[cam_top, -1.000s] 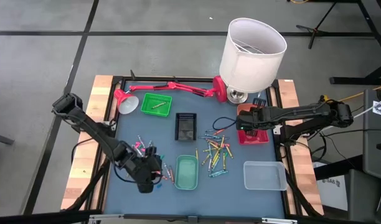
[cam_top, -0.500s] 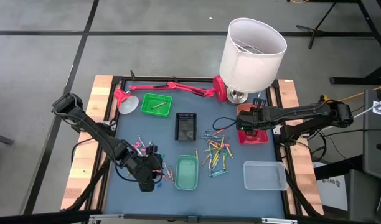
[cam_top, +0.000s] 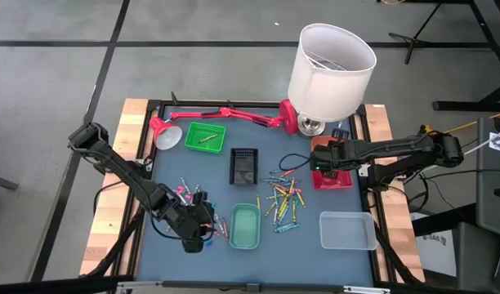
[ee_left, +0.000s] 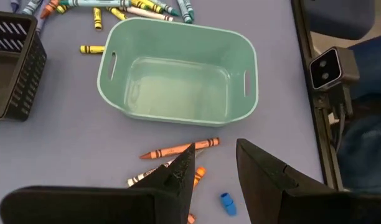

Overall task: Sort crayons
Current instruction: Put the gray crayon into the green bin

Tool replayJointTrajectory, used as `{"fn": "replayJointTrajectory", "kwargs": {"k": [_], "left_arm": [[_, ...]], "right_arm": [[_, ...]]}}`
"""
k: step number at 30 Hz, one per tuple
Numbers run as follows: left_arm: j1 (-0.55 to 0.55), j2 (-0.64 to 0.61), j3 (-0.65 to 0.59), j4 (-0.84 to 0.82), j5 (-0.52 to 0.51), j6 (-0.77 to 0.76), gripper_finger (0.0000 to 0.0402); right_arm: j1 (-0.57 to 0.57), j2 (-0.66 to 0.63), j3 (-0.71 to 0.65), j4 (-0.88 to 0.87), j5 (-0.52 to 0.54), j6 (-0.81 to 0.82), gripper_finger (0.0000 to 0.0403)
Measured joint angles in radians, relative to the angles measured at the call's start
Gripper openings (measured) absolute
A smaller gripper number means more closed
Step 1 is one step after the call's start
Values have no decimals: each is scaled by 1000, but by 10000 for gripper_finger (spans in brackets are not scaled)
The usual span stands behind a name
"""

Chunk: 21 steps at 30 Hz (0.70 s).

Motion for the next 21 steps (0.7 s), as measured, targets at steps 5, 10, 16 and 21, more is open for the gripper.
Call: {"fn": "replayJointTrajectory", "kwargs": {"k": [5,10,16,21], "left_arm": [[13,0,0,-25,1,27,102],[56,0,0,-45,-16,111,102],[103,0,0,-45,-24,191,102],[108,16,0,-46,-15,290,102]], "right_arm": [[0,0,0,0,0,0,106],[0,0,0,0,0,0,106],[0,0,0,0,0,1,106],[0,0,0,0,0,-32,106]]}}
